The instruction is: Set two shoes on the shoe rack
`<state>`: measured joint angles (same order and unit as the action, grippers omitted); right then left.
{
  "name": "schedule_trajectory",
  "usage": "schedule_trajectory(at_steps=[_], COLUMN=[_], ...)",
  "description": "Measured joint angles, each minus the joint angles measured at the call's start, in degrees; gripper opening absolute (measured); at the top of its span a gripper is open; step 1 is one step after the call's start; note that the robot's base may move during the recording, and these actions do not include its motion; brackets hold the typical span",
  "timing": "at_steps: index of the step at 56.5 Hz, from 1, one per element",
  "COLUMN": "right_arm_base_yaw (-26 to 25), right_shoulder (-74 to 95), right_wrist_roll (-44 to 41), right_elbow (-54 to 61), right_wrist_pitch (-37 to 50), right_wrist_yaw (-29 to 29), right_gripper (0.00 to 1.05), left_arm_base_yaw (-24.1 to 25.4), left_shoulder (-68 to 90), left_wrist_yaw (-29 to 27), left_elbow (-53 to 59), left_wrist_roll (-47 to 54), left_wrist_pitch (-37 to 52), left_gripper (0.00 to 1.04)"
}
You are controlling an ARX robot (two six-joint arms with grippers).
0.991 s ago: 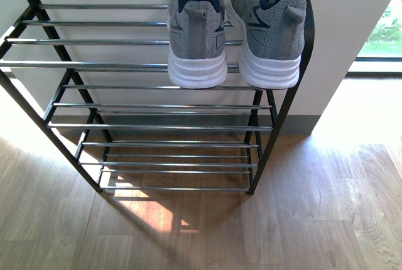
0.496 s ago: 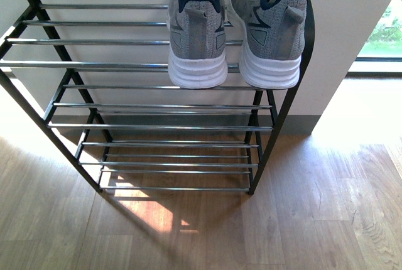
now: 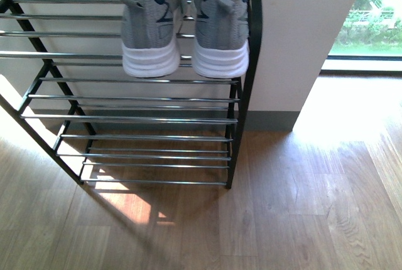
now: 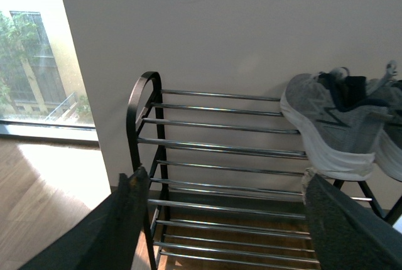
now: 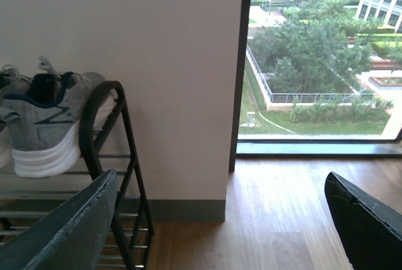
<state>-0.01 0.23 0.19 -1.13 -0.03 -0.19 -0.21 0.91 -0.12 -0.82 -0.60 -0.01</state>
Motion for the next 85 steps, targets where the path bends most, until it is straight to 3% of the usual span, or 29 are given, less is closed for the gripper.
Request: schedule_trajectory(at_steps=[7, 85], right_arm_base_yaw=[0.02, 0.02], right_shoulder=[-0.02, -0.02], right_wrist_roll=[0.0, 0.0], right_elbow=[0.0, 0.0], right_wrist_pitch=[0.0, -0.04], right_wrist_yaw=[0.37, 0.15], right_gripper=[0.96, 0.96], left_arm_base_yaw=[0.07, 0.07], left_shoulder=[0.0, -0.02], left_wrist_yaw=[0.24, 0.13], left_elbow=[0.0, 0.0], left_wrist_roll=[0.13, 0.15], left_wrist_pitch=[0.0, 0.0], left_gripper=[0.97, 0.95])
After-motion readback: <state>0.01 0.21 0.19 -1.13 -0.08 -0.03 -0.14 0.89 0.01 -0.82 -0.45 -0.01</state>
